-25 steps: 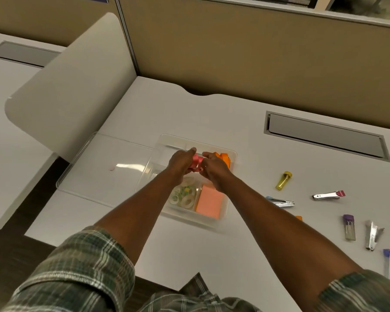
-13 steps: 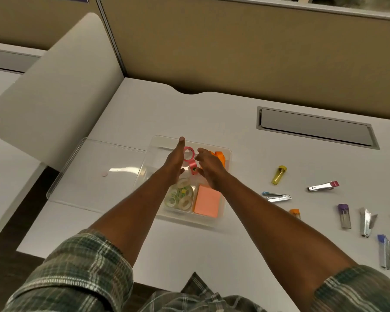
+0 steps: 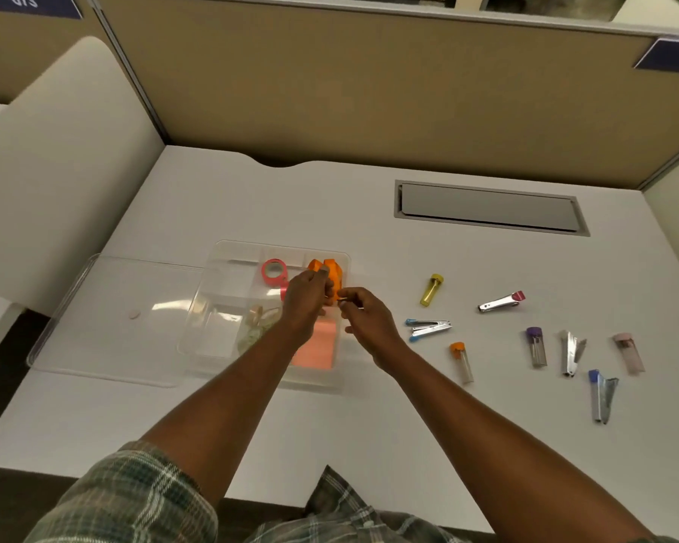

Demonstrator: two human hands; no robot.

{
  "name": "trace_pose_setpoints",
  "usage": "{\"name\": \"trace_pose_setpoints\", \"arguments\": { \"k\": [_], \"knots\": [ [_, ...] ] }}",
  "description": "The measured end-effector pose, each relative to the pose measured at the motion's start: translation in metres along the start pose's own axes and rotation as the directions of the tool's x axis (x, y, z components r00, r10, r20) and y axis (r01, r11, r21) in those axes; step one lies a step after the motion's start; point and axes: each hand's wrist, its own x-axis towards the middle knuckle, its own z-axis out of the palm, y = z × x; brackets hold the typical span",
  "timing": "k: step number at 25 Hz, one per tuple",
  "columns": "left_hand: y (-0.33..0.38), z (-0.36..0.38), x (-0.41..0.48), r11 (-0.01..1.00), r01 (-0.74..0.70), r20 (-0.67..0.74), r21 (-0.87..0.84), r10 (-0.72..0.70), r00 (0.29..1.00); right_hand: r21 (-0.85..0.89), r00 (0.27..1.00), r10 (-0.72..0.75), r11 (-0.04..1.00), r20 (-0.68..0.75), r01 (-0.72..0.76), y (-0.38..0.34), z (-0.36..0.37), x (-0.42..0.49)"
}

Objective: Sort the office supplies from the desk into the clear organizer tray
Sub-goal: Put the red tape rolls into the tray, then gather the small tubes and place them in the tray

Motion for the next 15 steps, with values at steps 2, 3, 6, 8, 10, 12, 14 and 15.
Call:
{"name": "trace_pose_setpoints", "arguments": {
  "k": [2, 3, 6, 8, 10, 12, 14, 15],
  "knots": [
    [0.000, 0.025, -0.011, 1.000, -0.023, 0.066, 0.007, 0.023, 0.998, -0.070, 0.998, -0.045, 0.997, -0.041, 0.042, 0.017, -0.021, -0.011],
    [-0.001, 0.037, -0.017, 0.999, -0.038, 0.094, 0.029, 0.036, 0.995, -0.102, 0.996, -0.066, 0.993, -0.057, 0.060, 0.025, -0.033, -0.016],
    [-0.008, 0.072, -0.031, 0.993, -0.067, 0.148, 0.100, 0.052, 0.988, -0.218, 0.991, -0.103, 0.973, -0.088, 0.082, 0.055, -0.068, -0.029],
    [-0.014, 0.097, -0.040, 0.987, -0.053, 0.171, 0.149, 0.028, 0.985, -0.271, 0.990, -0.077, 0.962, -0.121, 0.042, 0.075, -0.095, -0.035],
    [-0.021, 0.121, -0.048, 0.980, -0.039, 0.190, 0.197, 0.001, 0.982, -0.320, 0.986, -0.064, 0.947, -0.155, 0.011, 0.093, -0.119, -0.039],
    [-0.028, 0.142, -0.055, 0.971, -0.035, 0.221, 0.235, -0.018, 0.975, -0.344, 0.984, -0.054, 0.939, -0.171, -0.008, 0.109, -0.143, -0.044],
    [-0.034, 0.163, -0.061, 0.970, -0.013, 0.255, 0.244, -0.051, 0.966, -0.361, 0.980, -0.043, 0.932, -0.192, -0.029, 0.124, -0.167, -0.048],
    [-0.037, 0.173, -0.064, 0.968, 0.004, 0.266, 0.249, -0.072, 0.961, -0.371, 0.977, -0.044, 0.928, -0.211, -0.038, 0.131, -0.178, -0.050]
  ]
}}
